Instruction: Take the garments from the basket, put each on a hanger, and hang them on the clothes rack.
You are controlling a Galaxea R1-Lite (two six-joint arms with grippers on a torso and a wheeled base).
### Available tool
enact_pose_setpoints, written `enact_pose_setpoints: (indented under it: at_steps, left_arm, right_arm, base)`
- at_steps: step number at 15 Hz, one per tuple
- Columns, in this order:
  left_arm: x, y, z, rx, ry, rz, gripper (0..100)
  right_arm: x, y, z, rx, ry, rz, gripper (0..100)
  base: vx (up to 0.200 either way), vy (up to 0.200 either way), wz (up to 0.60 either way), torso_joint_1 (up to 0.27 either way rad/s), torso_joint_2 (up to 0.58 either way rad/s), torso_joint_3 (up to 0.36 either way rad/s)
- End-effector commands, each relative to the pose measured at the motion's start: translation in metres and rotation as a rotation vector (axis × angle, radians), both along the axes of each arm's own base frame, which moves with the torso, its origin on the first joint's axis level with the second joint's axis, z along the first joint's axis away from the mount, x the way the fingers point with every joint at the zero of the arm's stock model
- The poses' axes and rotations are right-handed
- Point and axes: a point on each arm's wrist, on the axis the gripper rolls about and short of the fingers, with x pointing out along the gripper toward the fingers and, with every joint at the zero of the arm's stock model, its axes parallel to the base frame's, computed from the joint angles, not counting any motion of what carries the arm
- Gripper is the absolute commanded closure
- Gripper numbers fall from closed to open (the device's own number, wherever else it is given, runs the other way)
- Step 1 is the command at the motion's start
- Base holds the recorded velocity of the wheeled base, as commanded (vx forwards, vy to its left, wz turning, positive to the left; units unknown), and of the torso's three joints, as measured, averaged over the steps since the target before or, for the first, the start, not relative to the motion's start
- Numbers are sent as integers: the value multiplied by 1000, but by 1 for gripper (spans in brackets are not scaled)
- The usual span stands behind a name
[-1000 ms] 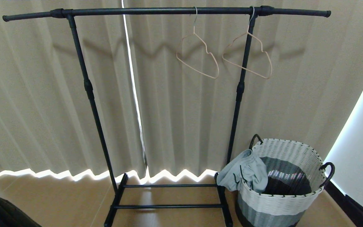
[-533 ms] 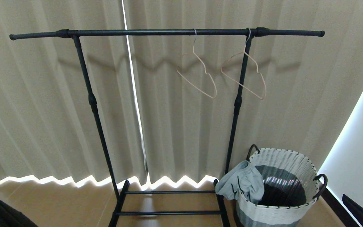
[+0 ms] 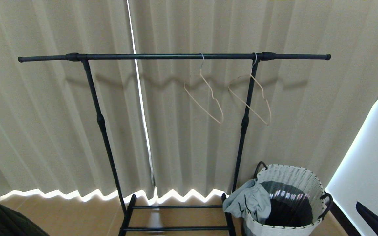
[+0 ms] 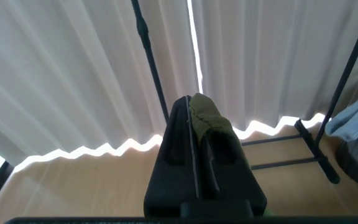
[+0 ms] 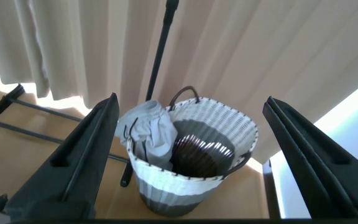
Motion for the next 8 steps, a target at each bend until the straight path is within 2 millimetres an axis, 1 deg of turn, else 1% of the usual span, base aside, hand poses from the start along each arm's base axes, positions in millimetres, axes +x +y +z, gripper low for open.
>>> enact_pose_setpoints:
  at_steps: [1, 8]
  left_arm:
    - [0, 0, 0, 2, -2, 0, 100]
    - [0, 0, 0, 4, -1, -2, 100]
  right_arm:
    - [0, 0, 0, 0, 0, 3, 0]
    - [0, 0, 1, 2, -4, 8, 0]
  base:
    - [0, 0, 0, 212, -496, -271]
    - [0, 0, 0, 227, -506, -278]
